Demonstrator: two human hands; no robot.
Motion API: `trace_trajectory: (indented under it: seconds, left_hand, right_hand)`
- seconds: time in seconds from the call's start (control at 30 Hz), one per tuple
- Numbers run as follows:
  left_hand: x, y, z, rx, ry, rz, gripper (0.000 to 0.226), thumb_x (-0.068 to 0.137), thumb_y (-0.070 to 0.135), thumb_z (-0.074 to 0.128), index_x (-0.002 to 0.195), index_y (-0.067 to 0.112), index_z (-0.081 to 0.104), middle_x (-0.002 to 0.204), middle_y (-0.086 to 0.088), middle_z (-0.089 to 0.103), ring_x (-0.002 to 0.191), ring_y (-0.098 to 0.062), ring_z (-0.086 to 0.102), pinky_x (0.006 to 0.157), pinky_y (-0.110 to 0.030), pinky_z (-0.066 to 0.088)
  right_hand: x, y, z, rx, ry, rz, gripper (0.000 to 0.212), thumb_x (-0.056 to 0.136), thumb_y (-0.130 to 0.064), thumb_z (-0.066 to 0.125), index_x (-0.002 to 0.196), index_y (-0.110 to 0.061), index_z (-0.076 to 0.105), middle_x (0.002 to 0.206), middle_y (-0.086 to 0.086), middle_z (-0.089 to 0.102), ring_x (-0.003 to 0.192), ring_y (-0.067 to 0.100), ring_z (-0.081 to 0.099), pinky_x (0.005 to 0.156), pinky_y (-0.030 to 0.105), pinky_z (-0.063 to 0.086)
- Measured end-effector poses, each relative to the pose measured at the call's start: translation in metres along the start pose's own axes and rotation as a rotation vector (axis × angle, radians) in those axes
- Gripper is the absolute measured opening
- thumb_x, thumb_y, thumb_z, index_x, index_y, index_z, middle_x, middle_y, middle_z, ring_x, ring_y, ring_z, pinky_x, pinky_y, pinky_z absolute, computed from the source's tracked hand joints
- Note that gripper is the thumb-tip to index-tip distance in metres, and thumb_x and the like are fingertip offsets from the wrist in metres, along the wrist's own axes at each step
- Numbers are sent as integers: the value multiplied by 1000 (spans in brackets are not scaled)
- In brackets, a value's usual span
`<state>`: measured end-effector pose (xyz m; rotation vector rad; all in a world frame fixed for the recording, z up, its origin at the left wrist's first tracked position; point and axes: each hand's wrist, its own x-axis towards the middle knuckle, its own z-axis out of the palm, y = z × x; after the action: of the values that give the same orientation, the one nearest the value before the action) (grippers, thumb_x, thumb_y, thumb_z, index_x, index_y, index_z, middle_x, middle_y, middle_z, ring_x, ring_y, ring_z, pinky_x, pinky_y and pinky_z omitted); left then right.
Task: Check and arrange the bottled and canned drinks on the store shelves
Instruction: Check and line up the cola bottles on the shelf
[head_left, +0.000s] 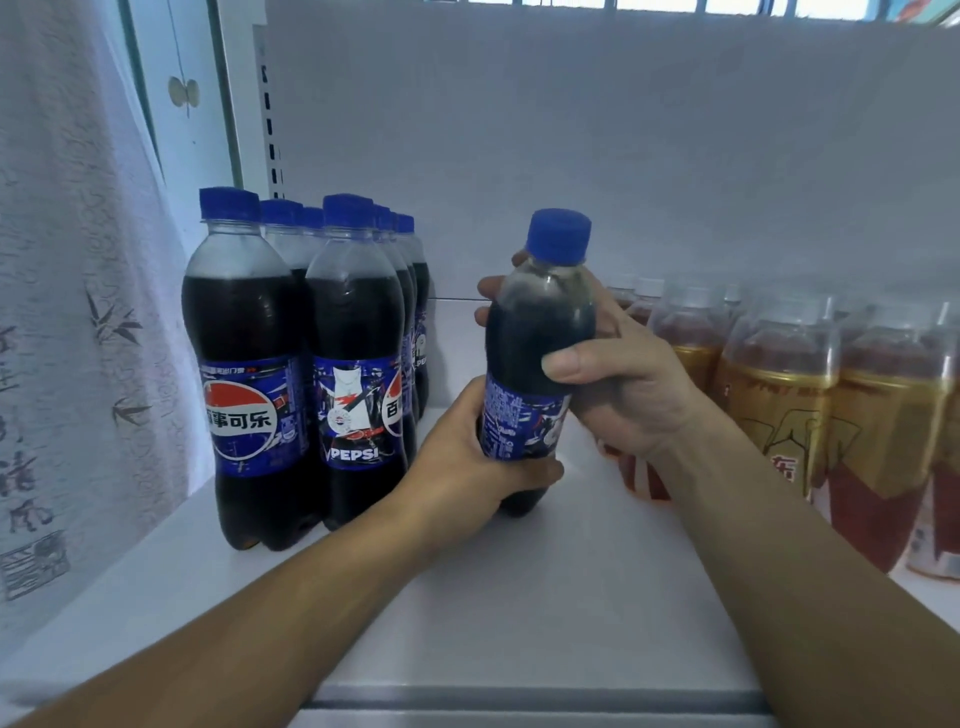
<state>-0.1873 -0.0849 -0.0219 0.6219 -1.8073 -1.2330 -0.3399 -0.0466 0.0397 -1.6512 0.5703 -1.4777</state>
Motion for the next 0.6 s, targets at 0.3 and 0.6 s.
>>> trace_trajectory:
  seconds: [0.3, 0.6]
  left_hand:
    - [-1, 2, 1, 54, 71, 97, 77, 79, 1, 80, 135, 38, 43, 115, 20, 64, 103, 11, 62, 88, -13, 52]
    - [-26, 24, -9, 602, 201, 536, 72, 91, 18, 68, 152, 31, 31, 153, 17, 31, 140, 7, 26, 112, -5, 17]
  right_hand:
    - [7, 5, 7, -117, 302, 37, 70, 74, -6, 79, 137, -24, 54, 117, 3, 69, 105, 20, 70, 86, 32, 57]
    - [-5, -2, 9, -518, 222, 428, 54, 84, -9, 77, 131, -22, 54, 117, 3, 71, 109, 20, 68, 92, 33, 53]
